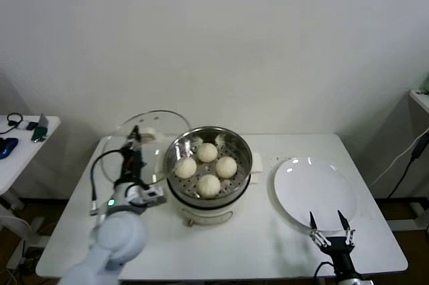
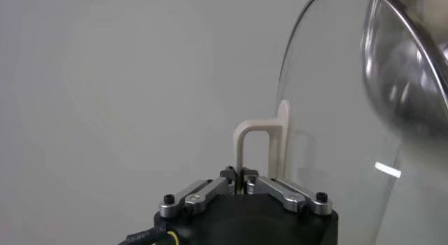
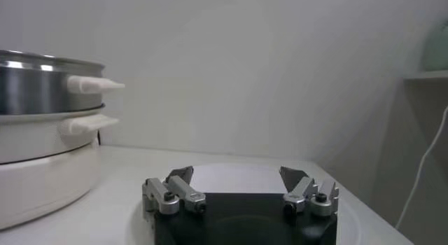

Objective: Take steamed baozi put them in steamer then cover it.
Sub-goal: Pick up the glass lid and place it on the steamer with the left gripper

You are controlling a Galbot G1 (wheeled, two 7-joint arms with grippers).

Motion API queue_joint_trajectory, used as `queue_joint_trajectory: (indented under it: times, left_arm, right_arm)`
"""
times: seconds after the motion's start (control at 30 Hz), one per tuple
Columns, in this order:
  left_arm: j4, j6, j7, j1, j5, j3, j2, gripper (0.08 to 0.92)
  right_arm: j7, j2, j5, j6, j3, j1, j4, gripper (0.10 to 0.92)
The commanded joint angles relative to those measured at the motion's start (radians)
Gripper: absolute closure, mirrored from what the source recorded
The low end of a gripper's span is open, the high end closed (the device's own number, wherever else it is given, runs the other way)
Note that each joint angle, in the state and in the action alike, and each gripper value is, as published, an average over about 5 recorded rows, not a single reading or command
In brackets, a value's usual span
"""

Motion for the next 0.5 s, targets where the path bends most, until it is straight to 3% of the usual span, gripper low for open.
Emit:
queue_joint_trajectory:
  times: [0.03,0.5]
  left_arm:
    - [0.115,0.101,0.175,-0.193,0.262,0.392,-0.23,0.863]
    - [0.2,0.101,0.203,-0.182,0.358,0.403,-0.299,0.863]
  right_arm:
    - [0.003,-0.013,0.009,0.017,0.002,0.006,-0.023,0.203]
    - [0.007,-0.026,0.036,0.045,0.009,0.004,-0.058,0.202]
